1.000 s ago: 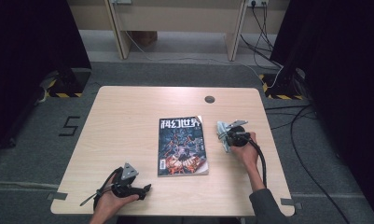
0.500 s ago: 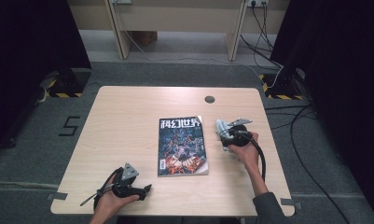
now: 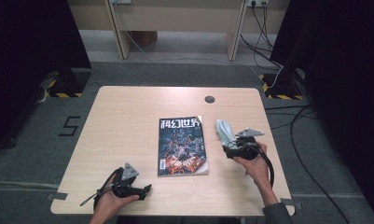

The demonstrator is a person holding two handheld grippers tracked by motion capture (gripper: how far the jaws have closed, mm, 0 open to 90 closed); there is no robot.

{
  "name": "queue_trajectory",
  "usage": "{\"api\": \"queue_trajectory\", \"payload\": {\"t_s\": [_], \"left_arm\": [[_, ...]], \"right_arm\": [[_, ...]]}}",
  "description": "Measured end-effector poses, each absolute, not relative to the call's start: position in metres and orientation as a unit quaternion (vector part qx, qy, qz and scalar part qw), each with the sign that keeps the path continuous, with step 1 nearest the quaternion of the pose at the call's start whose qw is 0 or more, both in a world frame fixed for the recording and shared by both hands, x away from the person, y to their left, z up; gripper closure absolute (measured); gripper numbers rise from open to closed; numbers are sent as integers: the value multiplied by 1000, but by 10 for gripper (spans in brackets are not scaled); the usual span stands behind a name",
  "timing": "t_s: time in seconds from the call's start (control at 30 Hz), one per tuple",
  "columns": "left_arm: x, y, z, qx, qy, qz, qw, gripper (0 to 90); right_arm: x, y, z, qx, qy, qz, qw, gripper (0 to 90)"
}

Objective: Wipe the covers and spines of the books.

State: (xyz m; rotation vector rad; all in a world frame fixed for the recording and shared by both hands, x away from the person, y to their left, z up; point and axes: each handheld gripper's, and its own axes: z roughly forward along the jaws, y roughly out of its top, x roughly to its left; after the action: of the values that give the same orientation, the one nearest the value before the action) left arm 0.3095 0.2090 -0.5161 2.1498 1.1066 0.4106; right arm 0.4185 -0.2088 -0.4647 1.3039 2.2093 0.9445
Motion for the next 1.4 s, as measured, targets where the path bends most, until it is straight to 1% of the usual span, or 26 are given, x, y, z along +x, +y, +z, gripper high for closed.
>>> {"api": "queue_trajectory", "payload": {"t_s": [0.53, 1.03, 1.1, 1.4], "left_arm": [[309, 209, -516, 823, 426, 158, 340, 137], [309, 209, -516, 824, 425, 159, 339, 137], [309, 209, -516, 824, 425, 159, 339, 137], [309, 209, -517, 824, 424, 159, 339, 136]], "right_arm": [[382, -208, -472, 448, 803, 346, 185, 260], [360, -200, -480, 436, 809, 347, 185, 193], [357, -199, -481, 438, 809, 348, 180, 193], [345, -197, -487, 424, 822, 331, 186, 189]]}}
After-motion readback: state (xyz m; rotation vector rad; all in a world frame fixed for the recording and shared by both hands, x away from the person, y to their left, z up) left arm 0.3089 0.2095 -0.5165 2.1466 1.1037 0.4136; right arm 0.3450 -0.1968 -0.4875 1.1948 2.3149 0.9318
